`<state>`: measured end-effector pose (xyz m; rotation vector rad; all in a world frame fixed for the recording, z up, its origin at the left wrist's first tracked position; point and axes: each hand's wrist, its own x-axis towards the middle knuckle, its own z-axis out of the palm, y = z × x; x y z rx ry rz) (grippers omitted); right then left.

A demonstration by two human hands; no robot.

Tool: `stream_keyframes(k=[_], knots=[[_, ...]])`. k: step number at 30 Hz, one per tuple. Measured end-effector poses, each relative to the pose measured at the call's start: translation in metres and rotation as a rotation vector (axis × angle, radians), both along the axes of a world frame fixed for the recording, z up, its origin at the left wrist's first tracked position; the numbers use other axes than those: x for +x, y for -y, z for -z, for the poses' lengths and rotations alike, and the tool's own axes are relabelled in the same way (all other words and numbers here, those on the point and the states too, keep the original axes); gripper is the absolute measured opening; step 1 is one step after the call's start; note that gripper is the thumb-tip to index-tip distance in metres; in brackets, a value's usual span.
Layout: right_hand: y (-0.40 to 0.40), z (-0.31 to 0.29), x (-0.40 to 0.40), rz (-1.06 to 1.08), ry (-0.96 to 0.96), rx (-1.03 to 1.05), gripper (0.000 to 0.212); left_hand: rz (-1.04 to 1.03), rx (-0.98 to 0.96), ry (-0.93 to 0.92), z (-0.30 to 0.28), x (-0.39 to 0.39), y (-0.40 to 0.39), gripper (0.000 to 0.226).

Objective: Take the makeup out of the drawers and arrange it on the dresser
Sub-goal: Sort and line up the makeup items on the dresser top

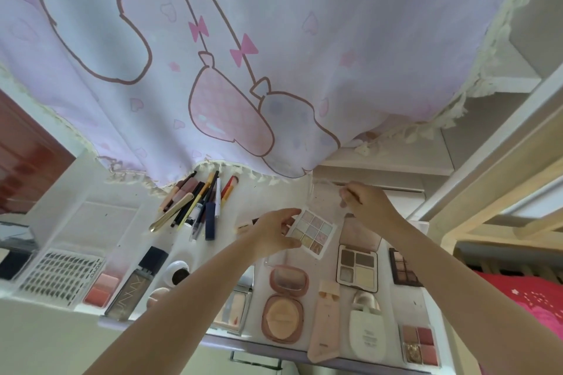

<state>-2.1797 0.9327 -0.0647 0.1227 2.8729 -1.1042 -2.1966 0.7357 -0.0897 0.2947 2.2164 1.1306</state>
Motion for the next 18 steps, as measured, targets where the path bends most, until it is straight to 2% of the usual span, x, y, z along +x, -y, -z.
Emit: stream_keyframes(k=[3,8,13,18], knots=[[0.008,0.010,-0.010,-0.155,0.068,0.288,0.030,0.018,-0.165,-0.045,0.016,-0.002,-0.004,0.069],[0.020,0.032,-0.017,-0.306,0.131,0.592,0.028,0.040,-0.265,0.077,0.037,-0.005,-0.014,0.071],[0.024,0.053,-0.021,-0.350,0.187,0.680,0.024,0.131,-0.443,0.067,0.048,-0.004,-0.024,0.064],[0.023,0.069,-0.021,-0.356,0.185,0.696,0.025,0.184,-0.529,0.015,0.061,-0.002,-0.031,0.049]])
